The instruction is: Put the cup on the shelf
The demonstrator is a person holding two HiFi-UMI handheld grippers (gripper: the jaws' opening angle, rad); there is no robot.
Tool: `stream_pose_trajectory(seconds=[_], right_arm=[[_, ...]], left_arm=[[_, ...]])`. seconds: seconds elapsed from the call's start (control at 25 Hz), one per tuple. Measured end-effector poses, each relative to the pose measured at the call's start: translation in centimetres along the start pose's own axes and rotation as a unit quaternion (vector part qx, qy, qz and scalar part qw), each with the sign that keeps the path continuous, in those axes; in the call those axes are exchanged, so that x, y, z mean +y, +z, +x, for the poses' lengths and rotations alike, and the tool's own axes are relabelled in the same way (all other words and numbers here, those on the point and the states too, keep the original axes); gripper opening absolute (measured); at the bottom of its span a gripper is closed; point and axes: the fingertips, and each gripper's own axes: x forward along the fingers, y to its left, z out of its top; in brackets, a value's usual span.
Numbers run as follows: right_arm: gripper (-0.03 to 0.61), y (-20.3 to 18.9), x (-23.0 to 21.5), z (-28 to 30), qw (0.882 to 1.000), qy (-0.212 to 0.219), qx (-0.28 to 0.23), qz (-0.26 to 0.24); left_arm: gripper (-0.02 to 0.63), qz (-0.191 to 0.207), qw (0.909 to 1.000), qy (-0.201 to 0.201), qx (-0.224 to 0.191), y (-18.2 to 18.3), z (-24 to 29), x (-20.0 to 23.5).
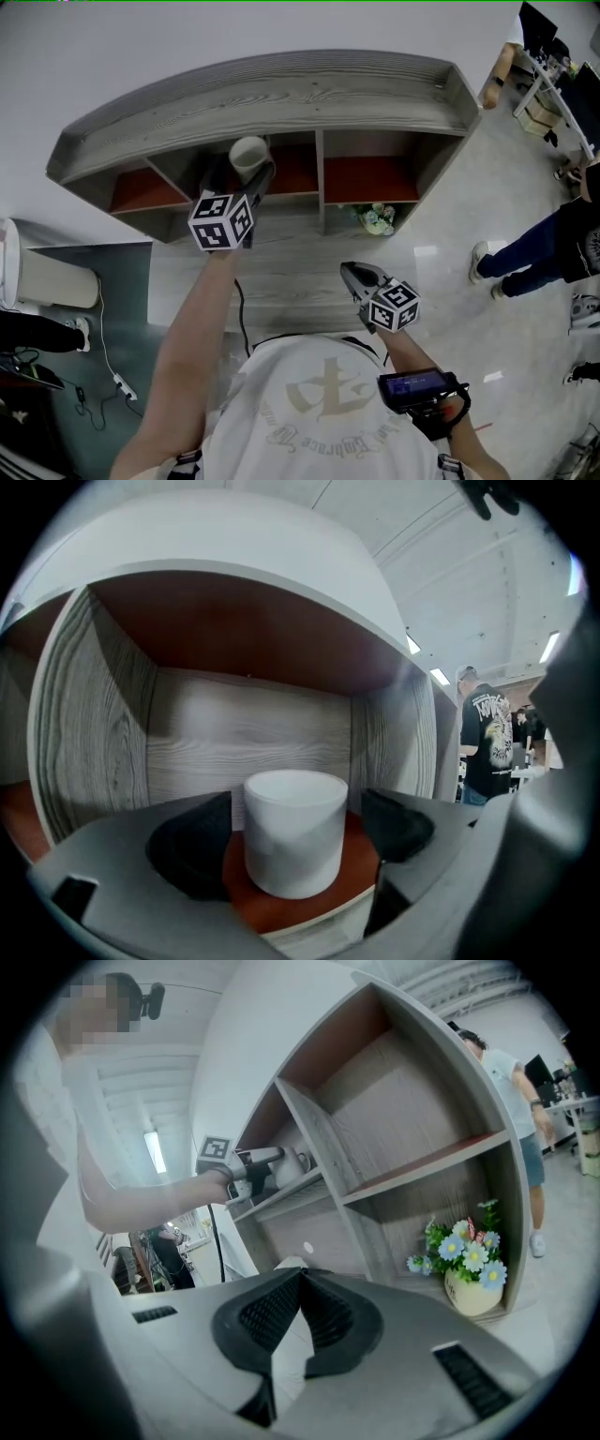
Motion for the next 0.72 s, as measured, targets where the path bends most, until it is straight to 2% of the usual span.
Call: stream_pose_trajectory(seconds=[0.16,0.28,0.44,0.52,0.72], right_arm=[[0.003,0.0,0.4,0.2,1.000,0.006,0.002,-0.001],[0.003,-0.1,0.6,0.3,1.000,0.009,0.004,-0.002],[0.003,-0.1,1.1,0.6,1.000,0.016,0.007,-0.004],[0.003,-0.2,1.5,0.6,1.000,0.019,0.009,-0.005],[0.003,-0.3,2.1,0.7,1.000,0.025,0.012,-0.007]], left_arm=[[0.400,-0.001,0.9999,-0.004,-0.010,0.0,-1.3,-0.3],[0.396,-0.003,0.9999,-0.010,-0.013,-0.1,-2.3,-0.6],[0.350,-0.004,0.9998,-0.015,-0.016,-0.6,-3.9,-1.0],[0.294,-0.008,0.9998,-0.013,-0.013,-1.1,-4.8,-1.1],[0.286,-0.015,0.9996,-0.022,-0.002,-3.1,-6.8,-2.0]])
